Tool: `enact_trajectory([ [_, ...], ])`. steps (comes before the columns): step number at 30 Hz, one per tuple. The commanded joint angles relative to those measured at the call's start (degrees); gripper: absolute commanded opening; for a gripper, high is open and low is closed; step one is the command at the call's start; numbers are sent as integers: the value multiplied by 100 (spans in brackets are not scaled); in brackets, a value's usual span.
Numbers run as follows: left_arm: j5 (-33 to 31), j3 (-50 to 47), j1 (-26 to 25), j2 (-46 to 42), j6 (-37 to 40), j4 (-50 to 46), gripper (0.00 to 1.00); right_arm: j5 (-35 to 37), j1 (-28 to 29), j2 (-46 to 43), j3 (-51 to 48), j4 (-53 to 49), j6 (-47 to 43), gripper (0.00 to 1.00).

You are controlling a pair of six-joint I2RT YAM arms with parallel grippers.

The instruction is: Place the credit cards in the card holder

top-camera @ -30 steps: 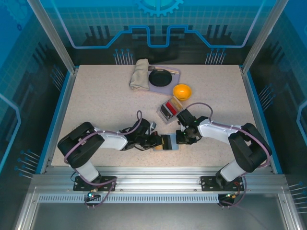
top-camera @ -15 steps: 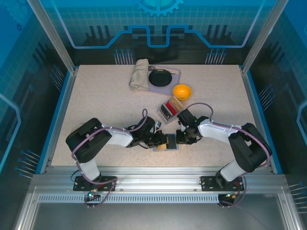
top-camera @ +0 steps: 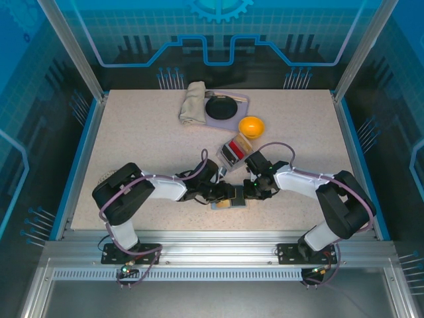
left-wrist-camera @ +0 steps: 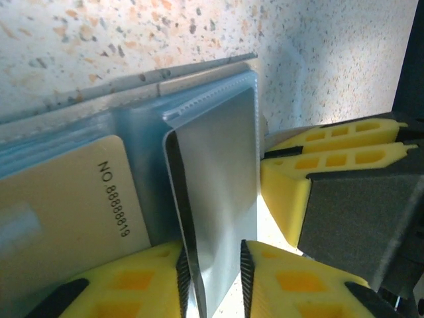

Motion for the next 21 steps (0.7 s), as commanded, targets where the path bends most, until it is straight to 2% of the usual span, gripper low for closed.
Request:
enact_trajectory([
  [1,-386,-43,-78,-252,260,-840,39,242,14,49,-93,-44,46,18],
  [5,-578,-238,-26,-600,346,-1095,48,182,-66,-64,26,-180,-129,19],
  [10,-500,-313,192,-1024,377,-1100,50,-137,-110,-567,446,-392,-335,27],
  [14,-403,-204,493,-1398,436,-1188,53,-76,-415,-820,1133,-785,-611,33],
  [18,-349,28,924,-1502,420,-1385,56,181,-720,-562,1815,-995,-1145,38],
  [21,-287,422,1360,-1162,223,-1593,56,388,-772,50,2569,-1269,-1552,32],
])
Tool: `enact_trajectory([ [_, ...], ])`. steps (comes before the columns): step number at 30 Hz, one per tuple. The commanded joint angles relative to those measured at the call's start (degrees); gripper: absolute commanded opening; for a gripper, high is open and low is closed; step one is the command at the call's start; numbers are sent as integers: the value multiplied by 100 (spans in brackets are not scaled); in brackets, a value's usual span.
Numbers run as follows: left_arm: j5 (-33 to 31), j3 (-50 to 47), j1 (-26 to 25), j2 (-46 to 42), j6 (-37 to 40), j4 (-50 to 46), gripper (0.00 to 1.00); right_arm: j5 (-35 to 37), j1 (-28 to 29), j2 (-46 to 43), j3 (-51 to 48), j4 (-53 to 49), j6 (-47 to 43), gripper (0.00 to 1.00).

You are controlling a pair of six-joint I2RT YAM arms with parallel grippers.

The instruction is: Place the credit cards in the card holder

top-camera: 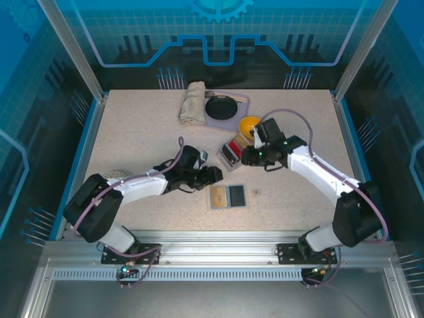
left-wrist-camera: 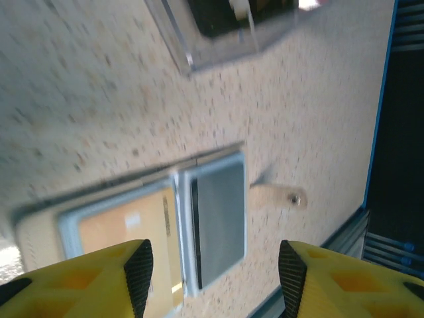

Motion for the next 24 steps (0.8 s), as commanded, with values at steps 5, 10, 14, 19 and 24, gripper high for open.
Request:
enact_trajectory([
  [5,334,1542,644,1202,-281,-727,55,432,-21,1333,1397,-755,-953,25],
  [10,209,2508,681,2041,-421,-1322,46,454,88,1768,1873,-852,-1147,24],
  [14,122,2890,690,2424,-545,-1510,41,528,169,1987,2057,-887,-1247,23],
  [19,-6,3276,681,2760,-596,-1777,32,787,239,2158,2221,-982,-1370,22],
  [24,23,3425,681,2966,-580,-1761,36,793,271,2238,2276,-1002,-1398,22],
])
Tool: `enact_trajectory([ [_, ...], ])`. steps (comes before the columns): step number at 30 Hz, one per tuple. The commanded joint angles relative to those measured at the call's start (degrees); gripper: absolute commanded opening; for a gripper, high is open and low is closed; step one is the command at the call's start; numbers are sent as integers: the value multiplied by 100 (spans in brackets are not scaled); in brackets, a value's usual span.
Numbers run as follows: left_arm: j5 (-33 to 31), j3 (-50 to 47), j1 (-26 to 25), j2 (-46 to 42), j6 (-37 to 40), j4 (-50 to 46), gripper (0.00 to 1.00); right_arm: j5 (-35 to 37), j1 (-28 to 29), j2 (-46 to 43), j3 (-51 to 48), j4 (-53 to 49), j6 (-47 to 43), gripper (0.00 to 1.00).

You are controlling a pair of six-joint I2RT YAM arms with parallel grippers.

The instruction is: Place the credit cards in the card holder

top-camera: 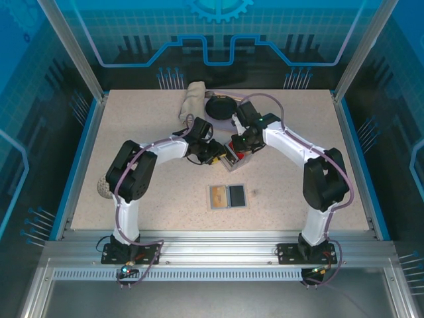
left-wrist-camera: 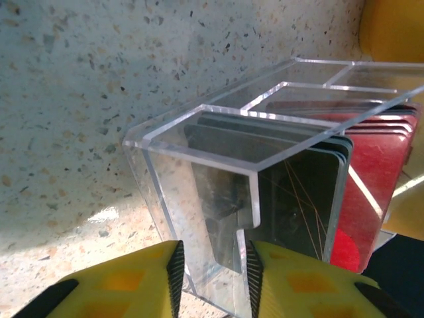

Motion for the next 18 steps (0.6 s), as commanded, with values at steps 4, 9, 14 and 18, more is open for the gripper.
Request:
enact_trajectory([
  [4,16,185,15,242,-23,-182,39,83,123,162,212,-189,-160,23],
  [9,-38,128,17,324,154,-405,28,222,201,292,263,-235,-271,22],
  [14,-288,-61,24,128,594,-722,19,468,330,395,384,-351,-428,24],
  [18,-362,-90,28,44,905,-930,17,764,448,495,455,-470,-437,26],
])
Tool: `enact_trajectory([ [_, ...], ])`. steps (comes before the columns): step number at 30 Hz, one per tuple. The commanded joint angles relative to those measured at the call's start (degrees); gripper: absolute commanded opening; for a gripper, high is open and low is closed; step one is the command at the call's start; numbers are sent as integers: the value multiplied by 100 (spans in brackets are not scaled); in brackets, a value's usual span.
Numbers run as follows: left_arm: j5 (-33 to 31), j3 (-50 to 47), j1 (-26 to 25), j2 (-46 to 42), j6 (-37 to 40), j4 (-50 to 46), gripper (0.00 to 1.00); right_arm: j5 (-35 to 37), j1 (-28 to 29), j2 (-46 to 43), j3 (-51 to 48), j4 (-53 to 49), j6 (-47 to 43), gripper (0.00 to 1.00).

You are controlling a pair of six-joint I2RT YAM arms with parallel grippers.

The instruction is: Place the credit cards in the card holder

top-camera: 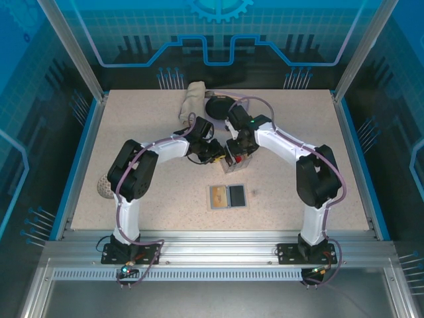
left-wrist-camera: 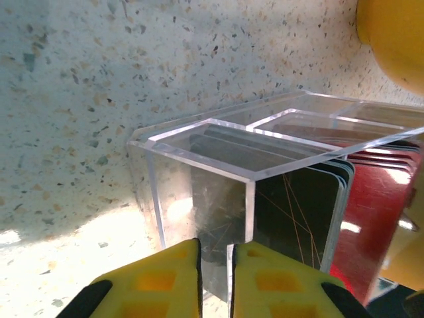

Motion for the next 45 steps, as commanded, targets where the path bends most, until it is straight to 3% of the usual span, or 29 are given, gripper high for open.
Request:
enact_trajectory([
  [1,-292,-183,27,-13,448,-804,17,364,171,159,275,-311,-83,26],
  [5,-261,-185,32,-31,508,-808,16,806,298,269,349,-473,41,29],
  [19,10,-166,18,-85,689,-700,17,1058,373,677,480,-484,157,33],
  [26,20,-164,25,-93,682,-698,17,1736,471,798,554,-511,137,35],
  [35,11,-189,24,-127,680,-703,16,1980,506,508,524,-523,91,26],
  [45,38,-217,17,-146,653,-673,16,2005,565,463,484,-548,117,23],
])
